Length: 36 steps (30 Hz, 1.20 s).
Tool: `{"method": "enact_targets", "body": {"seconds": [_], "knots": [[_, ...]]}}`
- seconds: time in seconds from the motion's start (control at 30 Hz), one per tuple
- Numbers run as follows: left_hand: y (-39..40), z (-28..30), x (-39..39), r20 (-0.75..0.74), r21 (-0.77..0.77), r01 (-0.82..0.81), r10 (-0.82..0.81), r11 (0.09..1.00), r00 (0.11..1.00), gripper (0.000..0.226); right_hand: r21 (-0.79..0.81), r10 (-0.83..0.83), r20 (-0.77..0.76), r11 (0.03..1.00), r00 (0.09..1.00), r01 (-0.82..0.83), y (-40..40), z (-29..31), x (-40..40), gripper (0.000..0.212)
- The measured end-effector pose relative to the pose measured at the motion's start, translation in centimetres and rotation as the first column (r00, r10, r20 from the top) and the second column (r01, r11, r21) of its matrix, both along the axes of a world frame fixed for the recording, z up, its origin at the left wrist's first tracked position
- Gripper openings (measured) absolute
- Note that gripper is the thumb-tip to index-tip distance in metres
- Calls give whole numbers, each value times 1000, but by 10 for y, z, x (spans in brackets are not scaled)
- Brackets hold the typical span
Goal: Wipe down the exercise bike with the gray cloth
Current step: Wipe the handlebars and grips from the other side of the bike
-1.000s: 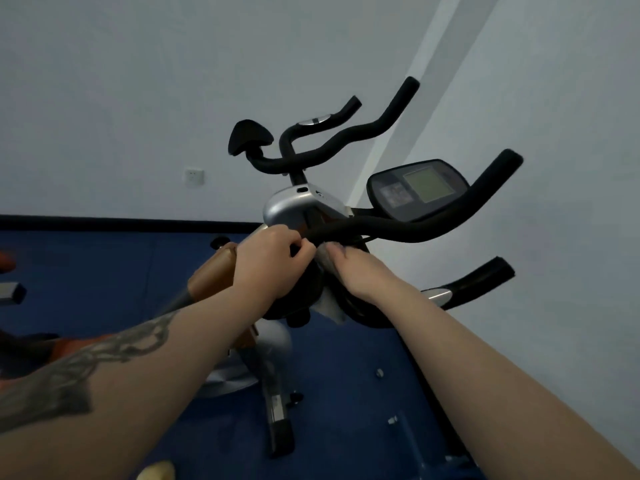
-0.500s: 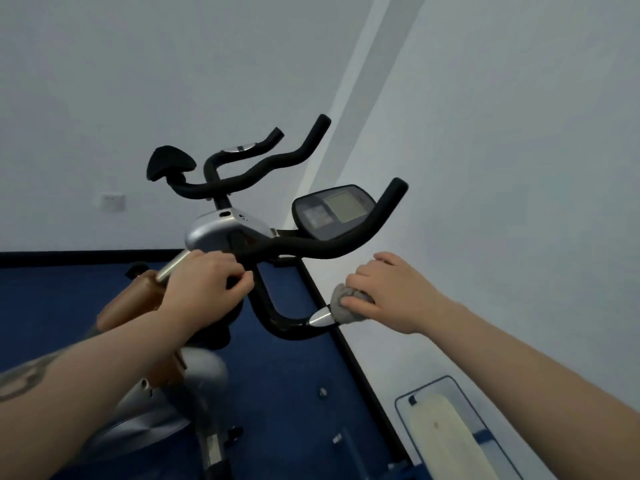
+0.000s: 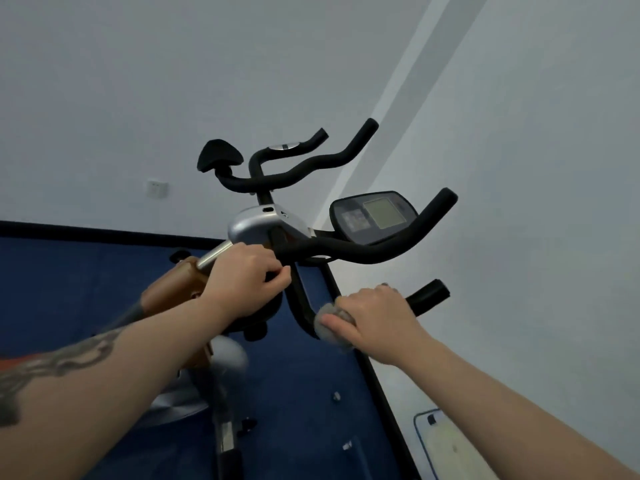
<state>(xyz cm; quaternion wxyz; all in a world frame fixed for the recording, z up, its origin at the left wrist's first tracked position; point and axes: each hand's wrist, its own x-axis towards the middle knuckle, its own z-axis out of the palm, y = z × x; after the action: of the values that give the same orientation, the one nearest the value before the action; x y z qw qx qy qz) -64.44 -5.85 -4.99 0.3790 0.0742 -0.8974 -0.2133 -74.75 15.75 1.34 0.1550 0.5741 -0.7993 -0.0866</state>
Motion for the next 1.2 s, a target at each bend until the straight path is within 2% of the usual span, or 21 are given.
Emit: {"method": "enact_targets", "body": {"seconds": [0.07,0.17,0.2,0.27,0.33,0.43,0.5,0.57,0.63,0.73,0.9,1.03,1.07,1.13,1.2], "knots": [[0,0,-1,-1,-2,-5,5,1000,1000,47,17,31,-67,999,997,-30,23,18,-20,51],[0,-3,-2,1,-6,-12,12,1000,1000,52,100,180,-220,982,959,-161,54,36,-51,39],[0,-3,-3,-2,-6,-12,12,1000,1000,52,62,188,-249,982,950,-178,56,31,-53,37],[-2,-3,-3,-3,-6,-18,18,1000,1000,51,-163,74,-264,979,962,-120,47,8,-40,33],[-2,-4,-3,1,-10,-37,37,999,999,50,-406,-84,-239,914,967,-21,35,-17,-25,33],[0,-4,-3,3,-10,-48,48,999,999,50,-539,-183,-173,840,968,63,21,-30,-9,34],[1,-1,-3,9,-11,-46,46,999,999,51,-504,-213,-139,856,967,116,2,-32,9,35],[0,1,-1,19,-13,-42,42,999,999,52,-374,-194,-109,917,975,141,-19,-39,31,35],[0,2,1,23,-24,-17,17,1000,1000,53,-246,-149,-85,961,985,124,-30,-40,45,38],[0,1,2,32,-31,16,-15,999,999,53,-87,-48,-74,995,996,41,-10,-17,23,42],[-1,0,1,33,-23,-5,6,1000,999,52,-21,14,-99,1000,995,-17,33,15,-20,39],[0,-3,-1,52,3,-49,49,999,997,46,-232,-150,-110,965,982,122,17,-6,1,42],[0,-3,-1,53,4,-53,53,999,997,46,-220,-186,-81,962,979,164,4,-13,12,46],[1,-3,0,40,4,-60,59,998,997,46,-52,-235,-81,971,969,232,-28,-30,35,60],[1,-2,1,-4,79,-65,65,995,998,41,50,-294,-57,954,954,297,-55,-41,45,66]]}}
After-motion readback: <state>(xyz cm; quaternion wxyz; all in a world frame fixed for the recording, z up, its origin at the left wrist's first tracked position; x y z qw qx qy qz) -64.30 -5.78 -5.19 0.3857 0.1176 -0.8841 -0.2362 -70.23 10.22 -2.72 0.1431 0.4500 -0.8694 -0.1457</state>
